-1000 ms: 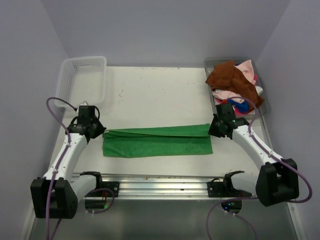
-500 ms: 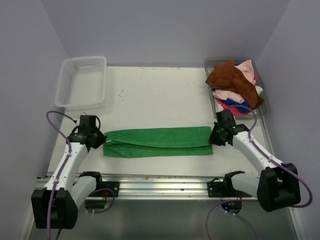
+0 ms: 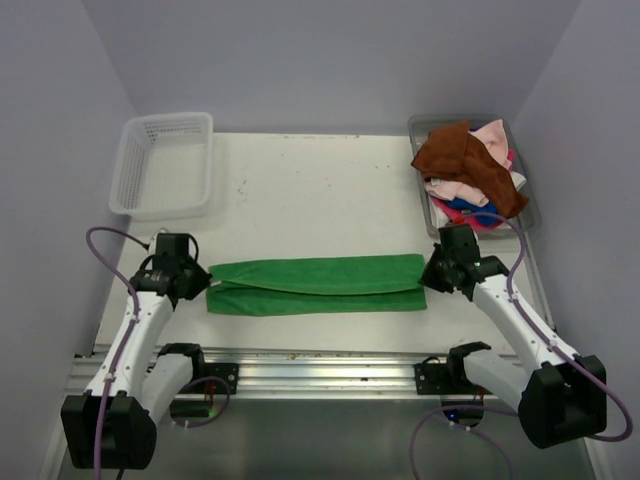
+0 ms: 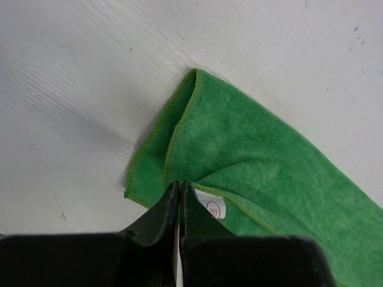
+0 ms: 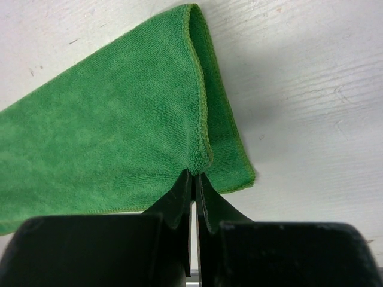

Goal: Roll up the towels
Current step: Fold the towel

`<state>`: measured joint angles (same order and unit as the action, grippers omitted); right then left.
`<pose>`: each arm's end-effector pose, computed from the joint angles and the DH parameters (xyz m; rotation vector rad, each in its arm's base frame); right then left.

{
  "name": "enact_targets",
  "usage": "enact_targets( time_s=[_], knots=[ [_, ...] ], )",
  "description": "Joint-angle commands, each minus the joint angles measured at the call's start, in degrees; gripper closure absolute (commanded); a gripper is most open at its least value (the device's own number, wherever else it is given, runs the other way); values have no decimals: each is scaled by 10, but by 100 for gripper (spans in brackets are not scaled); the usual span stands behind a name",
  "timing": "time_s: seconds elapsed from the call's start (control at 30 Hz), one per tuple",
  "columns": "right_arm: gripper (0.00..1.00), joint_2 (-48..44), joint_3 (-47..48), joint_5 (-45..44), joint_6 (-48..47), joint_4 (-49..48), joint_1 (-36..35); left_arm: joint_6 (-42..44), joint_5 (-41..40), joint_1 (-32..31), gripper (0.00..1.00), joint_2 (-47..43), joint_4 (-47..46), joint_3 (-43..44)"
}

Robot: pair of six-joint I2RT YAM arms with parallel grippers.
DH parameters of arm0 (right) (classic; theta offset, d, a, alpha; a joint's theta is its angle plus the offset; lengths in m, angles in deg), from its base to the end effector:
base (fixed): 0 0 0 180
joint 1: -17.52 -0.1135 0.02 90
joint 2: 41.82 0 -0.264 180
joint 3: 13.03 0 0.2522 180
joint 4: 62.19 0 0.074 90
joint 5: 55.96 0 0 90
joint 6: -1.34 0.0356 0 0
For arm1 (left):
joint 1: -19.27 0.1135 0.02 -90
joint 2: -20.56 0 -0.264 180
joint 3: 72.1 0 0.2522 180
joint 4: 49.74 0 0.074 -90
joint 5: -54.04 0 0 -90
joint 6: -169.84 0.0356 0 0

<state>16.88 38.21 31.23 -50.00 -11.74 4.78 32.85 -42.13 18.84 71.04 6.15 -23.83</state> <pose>0.1868 0.0404 0.2135 0.6018 2.5330 0.2672 0.1618 0.0026 0.2146 -1.0581 2.3585 -0.1695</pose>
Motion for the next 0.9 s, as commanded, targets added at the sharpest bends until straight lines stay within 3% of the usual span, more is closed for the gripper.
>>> enact_targets(
  time_s=[0.0,0.7,0.73,0.77,0.8,0.83,0.87],
  knots=[
    [100,-5,-8,5,12,18,2,-14,-10,4,100,-12,28,25],
    [100,-17,-63,5,30,23,3,-41,-28,4,100,-21,69,24],
    [90,-16,-63,7,28,21,2,-39,-25,4,92,-17,68,24],
    [83,-15,-57,8,25,22,2,-36,-21,4,69,-13,64,26],
    [75,-16,-53,5,23,22,2,-27,-17,4,56,-9,64,28],
    [59,-18,-42,0,20,31,3,-22,-16,4,50,-7,63,32],
    [51,-24,-34,-8,13,37,3,-17,-17,4,48,-7,62,42]
  ],
)
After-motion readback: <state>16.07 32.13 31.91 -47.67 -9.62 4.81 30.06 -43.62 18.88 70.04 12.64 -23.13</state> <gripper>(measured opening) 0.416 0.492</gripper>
